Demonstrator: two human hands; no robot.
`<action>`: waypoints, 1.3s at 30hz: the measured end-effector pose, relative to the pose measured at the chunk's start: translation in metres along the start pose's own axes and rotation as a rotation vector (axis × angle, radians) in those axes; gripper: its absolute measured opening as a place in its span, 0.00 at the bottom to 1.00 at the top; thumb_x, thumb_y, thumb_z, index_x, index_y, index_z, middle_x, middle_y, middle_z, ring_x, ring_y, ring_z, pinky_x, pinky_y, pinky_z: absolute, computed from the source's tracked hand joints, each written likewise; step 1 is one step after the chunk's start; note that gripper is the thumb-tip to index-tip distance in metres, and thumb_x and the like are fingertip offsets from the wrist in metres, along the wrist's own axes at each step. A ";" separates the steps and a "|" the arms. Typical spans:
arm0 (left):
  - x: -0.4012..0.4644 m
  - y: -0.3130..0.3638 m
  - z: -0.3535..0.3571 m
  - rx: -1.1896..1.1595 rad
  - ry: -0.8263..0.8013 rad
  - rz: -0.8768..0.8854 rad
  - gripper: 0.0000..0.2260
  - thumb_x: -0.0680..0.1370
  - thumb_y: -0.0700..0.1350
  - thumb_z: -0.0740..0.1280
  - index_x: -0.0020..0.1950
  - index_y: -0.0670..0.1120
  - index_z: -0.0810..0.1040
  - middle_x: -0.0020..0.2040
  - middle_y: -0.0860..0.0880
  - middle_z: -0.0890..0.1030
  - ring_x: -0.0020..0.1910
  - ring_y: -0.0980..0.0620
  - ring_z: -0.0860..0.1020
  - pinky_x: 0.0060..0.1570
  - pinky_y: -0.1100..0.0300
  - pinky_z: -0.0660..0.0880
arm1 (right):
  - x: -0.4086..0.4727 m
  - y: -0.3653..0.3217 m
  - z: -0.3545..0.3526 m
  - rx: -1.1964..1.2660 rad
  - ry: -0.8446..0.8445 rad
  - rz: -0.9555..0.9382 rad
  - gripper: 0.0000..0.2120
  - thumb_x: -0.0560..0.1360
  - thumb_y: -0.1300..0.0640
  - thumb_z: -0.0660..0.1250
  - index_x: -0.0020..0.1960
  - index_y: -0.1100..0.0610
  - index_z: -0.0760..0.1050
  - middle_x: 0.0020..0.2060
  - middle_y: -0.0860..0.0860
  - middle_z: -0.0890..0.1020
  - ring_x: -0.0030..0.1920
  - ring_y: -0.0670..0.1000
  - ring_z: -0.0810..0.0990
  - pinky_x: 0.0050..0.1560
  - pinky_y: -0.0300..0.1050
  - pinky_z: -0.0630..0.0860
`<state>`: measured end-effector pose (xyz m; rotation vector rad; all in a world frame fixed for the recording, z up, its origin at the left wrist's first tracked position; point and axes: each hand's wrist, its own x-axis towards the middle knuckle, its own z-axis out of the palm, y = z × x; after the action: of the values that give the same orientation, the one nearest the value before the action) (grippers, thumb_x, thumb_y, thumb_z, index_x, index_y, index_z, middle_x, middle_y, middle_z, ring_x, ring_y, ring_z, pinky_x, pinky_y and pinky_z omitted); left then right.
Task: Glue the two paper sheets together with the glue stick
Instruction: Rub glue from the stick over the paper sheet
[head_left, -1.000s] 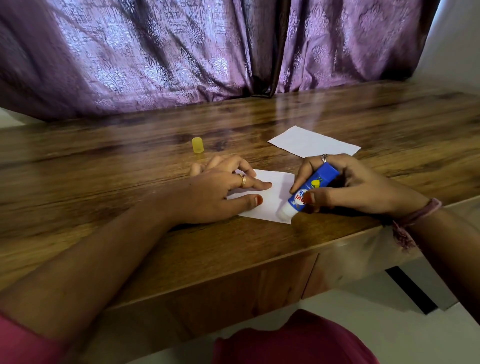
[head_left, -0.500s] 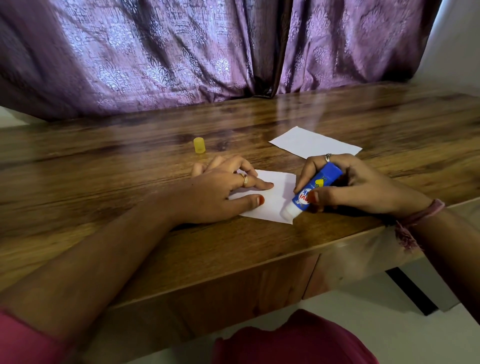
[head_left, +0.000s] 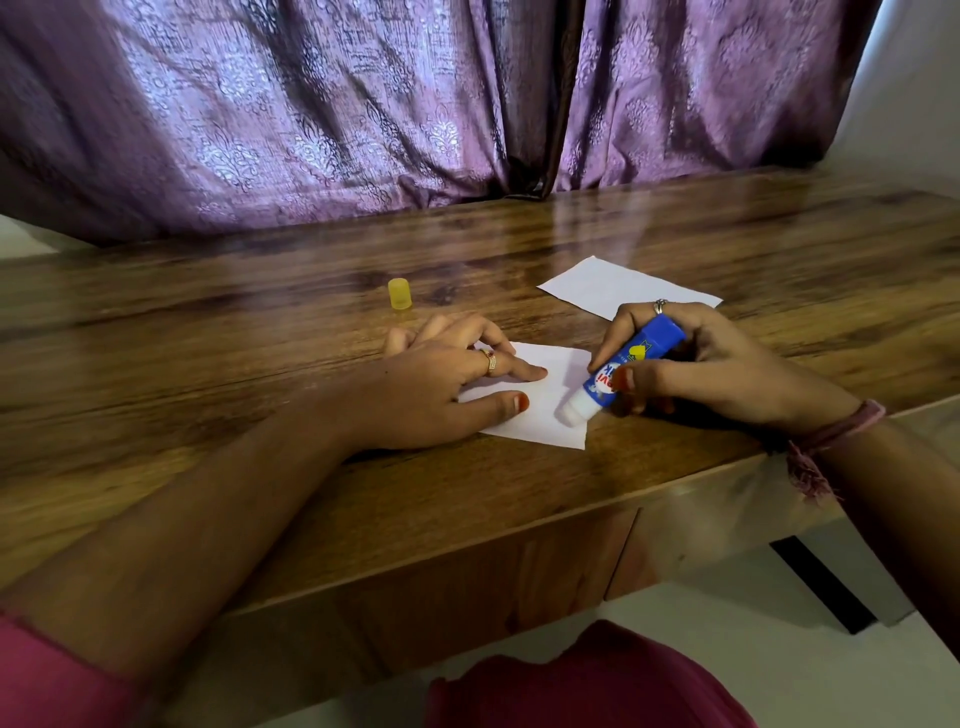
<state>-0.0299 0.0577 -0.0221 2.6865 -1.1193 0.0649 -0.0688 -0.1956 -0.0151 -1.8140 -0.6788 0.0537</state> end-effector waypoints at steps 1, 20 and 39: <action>0.001 -0.001 0.000 0.003 0.003 0.005 0.18 0.76 0.66 0.54 0.65 0.70 0.68 0.59 0.65 0.63 0.61 0.64 0.56 0.42 0.60 0.49 | 0.000 0.000 0.000 0.023 0.034 -0.007 0.04 0.69 0.62 0.68 0.43 0.56 0.79 0.34 0.60 0.81 0.31 0.47 0.78 0.30 0.36 0.73; -0.011 -0.086 -0.019 -0.708 0.705 -0.530 0.05 0.70 0.48 0.68 0.36 0.52 0.83 0.30 0.56 0.81 0.30 0.60 0.74 0.35 0.62 0.68 | 0.020 0.008 -0.003 0.203 0.261 0.070 0.12 0.66 0.63 0.70 0.48 0.58 0.73 0.38 0.49 0.85 0.41 0.45 0.83 0.41 0.35 0.79; -0.004 -0.098 -0.013 -0.744 0.616 -0.566 0.06 0.73 0.46 0.69 0.39 0.46 0.82 0.26 0.56 0.78 0.27 0.60 0.71 0.33 0.61 0.66 | 0.145 0.006 0.015 0.097 0.175 0.148 0.09 0.76 0.70 0.63 0.50 0.58 0.73 0.37 0.50 0.76 0.31 0.38 0.76 0.36 0.31 0.73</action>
<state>0.0365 0.1302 -0.0295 1.9799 -0.1231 0.2871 0.0491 -0.1153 0.0166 -1.7494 -0.4114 0.0256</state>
